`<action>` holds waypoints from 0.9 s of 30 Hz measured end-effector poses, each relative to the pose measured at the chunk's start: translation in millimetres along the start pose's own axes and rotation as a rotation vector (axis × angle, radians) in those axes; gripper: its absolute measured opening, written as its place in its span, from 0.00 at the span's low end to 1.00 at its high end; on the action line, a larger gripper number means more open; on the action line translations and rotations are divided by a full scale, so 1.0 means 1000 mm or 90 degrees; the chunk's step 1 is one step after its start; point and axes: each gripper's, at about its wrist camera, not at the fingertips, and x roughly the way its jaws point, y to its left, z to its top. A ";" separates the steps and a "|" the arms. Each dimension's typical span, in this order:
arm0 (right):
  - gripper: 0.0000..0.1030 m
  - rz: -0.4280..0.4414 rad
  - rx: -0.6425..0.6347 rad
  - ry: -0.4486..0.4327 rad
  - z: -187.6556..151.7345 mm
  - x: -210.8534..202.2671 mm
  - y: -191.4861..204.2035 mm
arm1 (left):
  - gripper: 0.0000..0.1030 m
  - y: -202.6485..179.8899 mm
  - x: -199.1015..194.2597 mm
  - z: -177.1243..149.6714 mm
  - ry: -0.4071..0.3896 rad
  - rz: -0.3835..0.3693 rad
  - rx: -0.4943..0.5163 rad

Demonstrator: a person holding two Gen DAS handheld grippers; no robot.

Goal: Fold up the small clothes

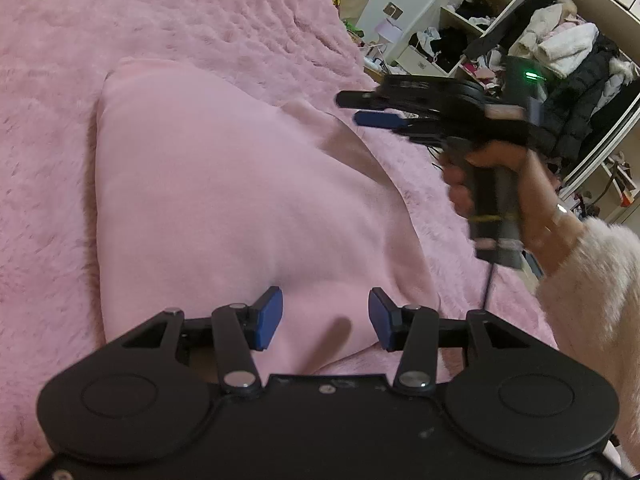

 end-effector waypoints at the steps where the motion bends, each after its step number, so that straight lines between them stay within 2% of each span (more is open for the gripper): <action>1: 0.40 -0.001 0.012 0.014 0.001 0.007 -0.003 | 0.47 0.000 0.000 0.000 0.001 -0.001 0.002; 6: 0.41 0.007 0.031 0.060 -0.004 0.024 -0.008 | 0.47 0.002 0.000 0.000 0.000 -0.003 0.011; 9: 0.19 0.019 0.039 0.061 -0.002 0.026 -0.009 | 0.47 0.001 0.001 -0.001 -0.001 -0.001 0.012; 13: 0.14 0.026 0.051 0.042 0.010 0.026 -0.011 | 0.47 0.000 0.001 0.000 -0.001 -0.001 0.009; 19: 0.10 -0.043 -0.062 -0.054 0.027 0.005 0.014 | 0.47 -0.004 0.004 0.000 -0.005 0.004 0.017; 24: 0.10 -0.104 -0.130 0.002 0.008 0.045 0.007 | 0.48 -0.014 0.011 -0.004 -0.004 0.026 0.047; 27: 0.10 -0.107 -0.148 -0.008 -0.010 0.054 0.002 | 0.50 -0.023 0.014 -0.008 -0.003 0.044 0.078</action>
